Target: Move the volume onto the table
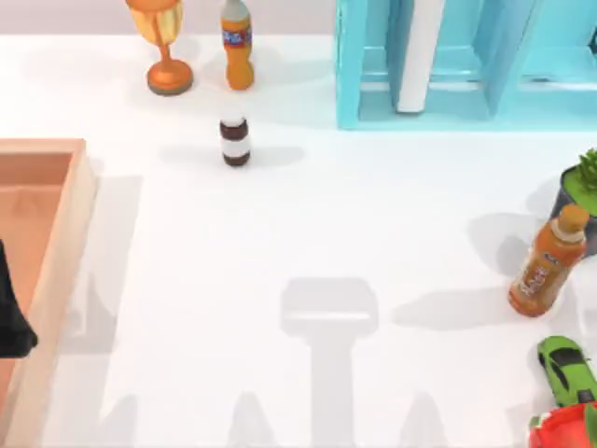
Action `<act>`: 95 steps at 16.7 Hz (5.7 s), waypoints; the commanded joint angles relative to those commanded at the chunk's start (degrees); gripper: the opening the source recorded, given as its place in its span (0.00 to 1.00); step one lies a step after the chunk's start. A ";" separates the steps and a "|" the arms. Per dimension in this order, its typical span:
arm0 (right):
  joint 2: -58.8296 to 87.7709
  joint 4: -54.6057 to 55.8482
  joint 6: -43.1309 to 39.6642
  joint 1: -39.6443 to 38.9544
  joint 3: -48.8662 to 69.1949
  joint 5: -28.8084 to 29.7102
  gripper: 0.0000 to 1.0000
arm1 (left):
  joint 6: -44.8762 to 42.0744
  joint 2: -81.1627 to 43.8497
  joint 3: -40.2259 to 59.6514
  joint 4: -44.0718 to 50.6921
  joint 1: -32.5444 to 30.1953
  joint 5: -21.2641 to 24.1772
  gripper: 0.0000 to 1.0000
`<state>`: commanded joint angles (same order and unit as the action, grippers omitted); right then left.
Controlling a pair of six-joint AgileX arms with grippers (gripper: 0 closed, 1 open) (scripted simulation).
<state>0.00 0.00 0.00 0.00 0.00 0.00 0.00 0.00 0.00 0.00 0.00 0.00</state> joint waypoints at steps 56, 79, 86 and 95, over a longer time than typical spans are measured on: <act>145.39 60.24 0.77 -23.47 85.18 27.25 1.00 | 0.00 0.00 0.00 0.00 0.00 0.00 1.00; 145.39 60.24 0.77 -23.47 85.18 27.25 0.00 | 0.00 0.00 0.00 0.00 0.00 0.00 1.00; 139.23 55.99 0.98 -26.38 79.76 29.82 0.00 | 0.00 0.00 0.00 0.00 0.00 0.00 1.00; 99.13 44.62 1.06 -32.87 62.12 38.17 0.00 | 0.00 0.00 0.00 0.00 0.00 0.00 1.00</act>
<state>99.13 44.62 1.06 -32.87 62.12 38.17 0.00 0.00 0.00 0.00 0.00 0.00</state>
